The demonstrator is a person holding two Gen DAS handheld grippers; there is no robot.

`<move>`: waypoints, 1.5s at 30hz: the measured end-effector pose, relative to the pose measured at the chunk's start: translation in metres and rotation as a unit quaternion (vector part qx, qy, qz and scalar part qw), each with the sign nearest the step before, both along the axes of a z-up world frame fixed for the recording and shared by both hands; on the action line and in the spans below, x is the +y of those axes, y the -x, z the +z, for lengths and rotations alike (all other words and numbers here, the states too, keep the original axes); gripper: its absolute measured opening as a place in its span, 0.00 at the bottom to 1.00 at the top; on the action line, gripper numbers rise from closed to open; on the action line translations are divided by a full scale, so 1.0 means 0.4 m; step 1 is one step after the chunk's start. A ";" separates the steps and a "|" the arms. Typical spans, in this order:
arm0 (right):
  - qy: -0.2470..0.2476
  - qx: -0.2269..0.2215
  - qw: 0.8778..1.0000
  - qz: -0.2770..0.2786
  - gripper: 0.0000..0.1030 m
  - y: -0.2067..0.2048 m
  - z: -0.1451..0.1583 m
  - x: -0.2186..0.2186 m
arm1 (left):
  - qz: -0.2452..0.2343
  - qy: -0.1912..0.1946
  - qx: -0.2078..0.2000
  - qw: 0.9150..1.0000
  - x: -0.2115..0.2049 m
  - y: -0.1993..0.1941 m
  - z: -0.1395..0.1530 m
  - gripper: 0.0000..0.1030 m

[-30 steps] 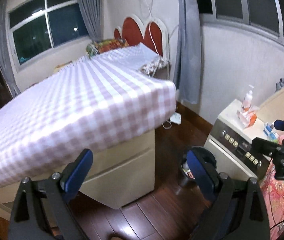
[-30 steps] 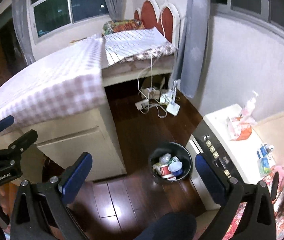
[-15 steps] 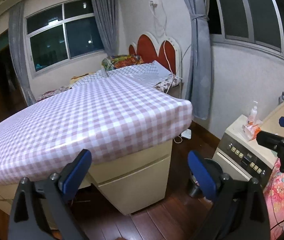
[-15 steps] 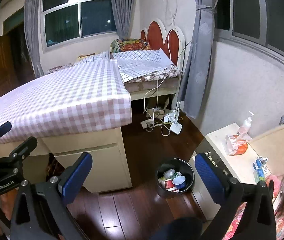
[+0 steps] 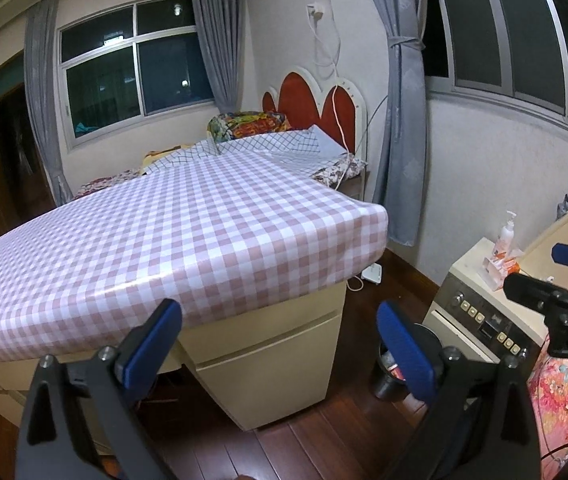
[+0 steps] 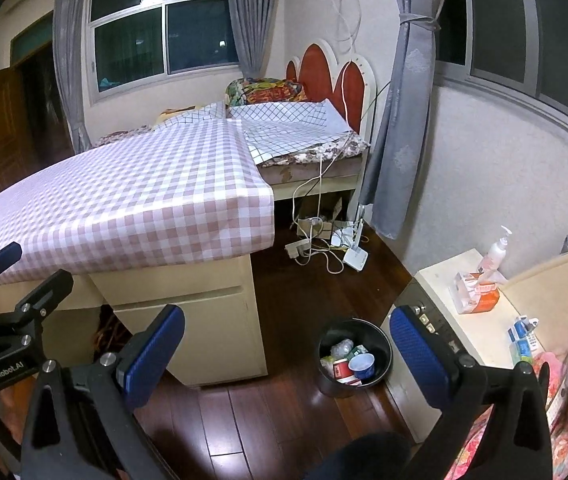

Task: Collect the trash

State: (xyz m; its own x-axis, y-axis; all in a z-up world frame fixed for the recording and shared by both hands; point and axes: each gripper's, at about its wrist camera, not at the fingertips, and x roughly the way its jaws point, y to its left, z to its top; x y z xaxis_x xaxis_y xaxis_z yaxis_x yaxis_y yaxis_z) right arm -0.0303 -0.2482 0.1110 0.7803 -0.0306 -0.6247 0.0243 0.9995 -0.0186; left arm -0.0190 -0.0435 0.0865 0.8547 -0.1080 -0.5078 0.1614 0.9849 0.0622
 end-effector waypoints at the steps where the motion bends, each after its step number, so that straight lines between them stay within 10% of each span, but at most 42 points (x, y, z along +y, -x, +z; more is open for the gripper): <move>1: 0.000 0.000 1.000 0.000 1.00 0.000 0.001 -0.004 | 0.001 0.001 0.001 1.000 -0.002 -0.001 0.000 0.96; 45: -0.003 -0.006 1.000 0.006 1.00 -0.002 0.005 -0.017 | -0.001 0.000 -0.001 1.000 -0.004 0.000 0.006 0.97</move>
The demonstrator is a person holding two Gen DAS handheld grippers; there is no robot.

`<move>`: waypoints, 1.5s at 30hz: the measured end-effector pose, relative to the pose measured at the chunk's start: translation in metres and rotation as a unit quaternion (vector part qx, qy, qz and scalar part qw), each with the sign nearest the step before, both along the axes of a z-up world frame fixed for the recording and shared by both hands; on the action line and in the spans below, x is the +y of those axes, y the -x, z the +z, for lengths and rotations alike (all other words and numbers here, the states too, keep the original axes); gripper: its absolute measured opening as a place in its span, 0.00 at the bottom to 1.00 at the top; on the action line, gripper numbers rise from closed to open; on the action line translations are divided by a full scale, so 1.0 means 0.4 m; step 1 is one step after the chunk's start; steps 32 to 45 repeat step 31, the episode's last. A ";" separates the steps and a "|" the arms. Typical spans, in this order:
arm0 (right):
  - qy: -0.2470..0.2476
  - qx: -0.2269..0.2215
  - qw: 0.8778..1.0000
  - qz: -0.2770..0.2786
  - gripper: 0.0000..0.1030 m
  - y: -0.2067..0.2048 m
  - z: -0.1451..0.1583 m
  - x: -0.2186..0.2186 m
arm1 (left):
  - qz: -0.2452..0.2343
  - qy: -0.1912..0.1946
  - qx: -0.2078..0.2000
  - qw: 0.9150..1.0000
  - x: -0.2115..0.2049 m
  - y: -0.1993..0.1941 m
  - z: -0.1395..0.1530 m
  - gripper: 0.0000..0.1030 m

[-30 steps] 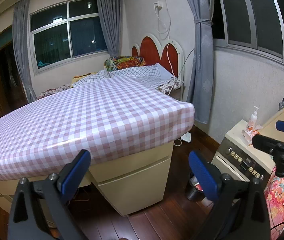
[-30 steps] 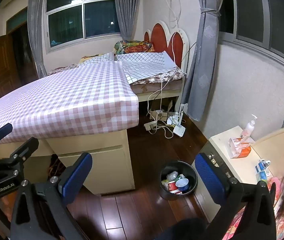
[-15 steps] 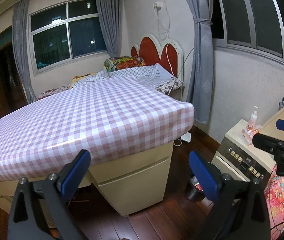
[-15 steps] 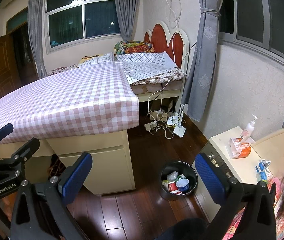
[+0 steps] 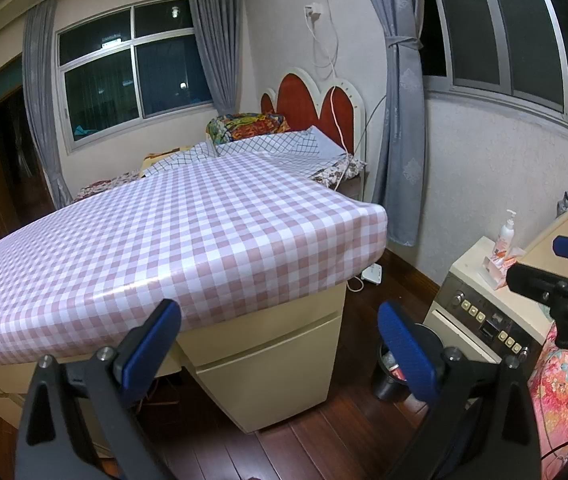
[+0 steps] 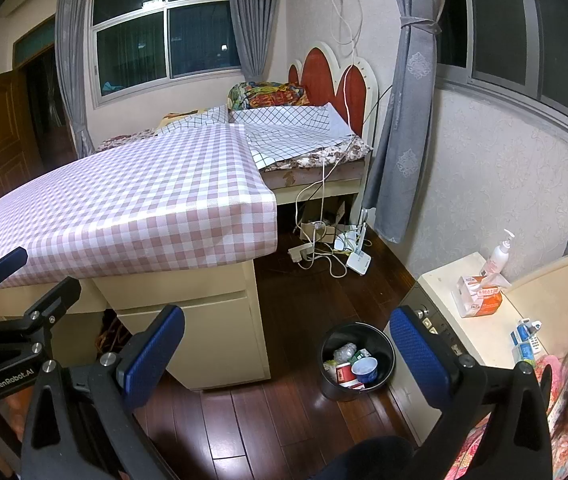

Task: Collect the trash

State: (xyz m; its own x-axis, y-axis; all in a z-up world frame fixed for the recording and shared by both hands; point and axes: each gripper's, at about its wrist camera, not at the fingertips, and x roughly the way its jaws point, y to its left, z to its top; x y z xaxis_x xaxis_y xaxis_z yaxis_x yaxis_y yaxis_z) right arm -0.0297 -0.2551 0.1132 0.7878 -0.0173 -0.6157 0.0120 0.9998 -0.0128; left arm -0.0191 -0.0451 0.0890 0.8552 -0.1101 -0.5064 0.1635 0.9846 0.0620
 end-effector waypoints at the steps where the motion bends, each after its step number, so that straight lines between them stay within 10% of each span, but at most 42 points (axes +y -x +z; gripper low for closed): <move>1: 0.000 0.000 1.000 0.000 1.00 0.001 0.000 0.000 | 0.002 -0.001 -0.001 1.000 -0.002 0.000 0.000 0.97; 45: -0.002 0.003 1.000 -0.003 1.00 -0.010 -0.002 -0.024 | -0.015 -0.004 -0.006 1.000 0.059 -0.031 -0.004 0.97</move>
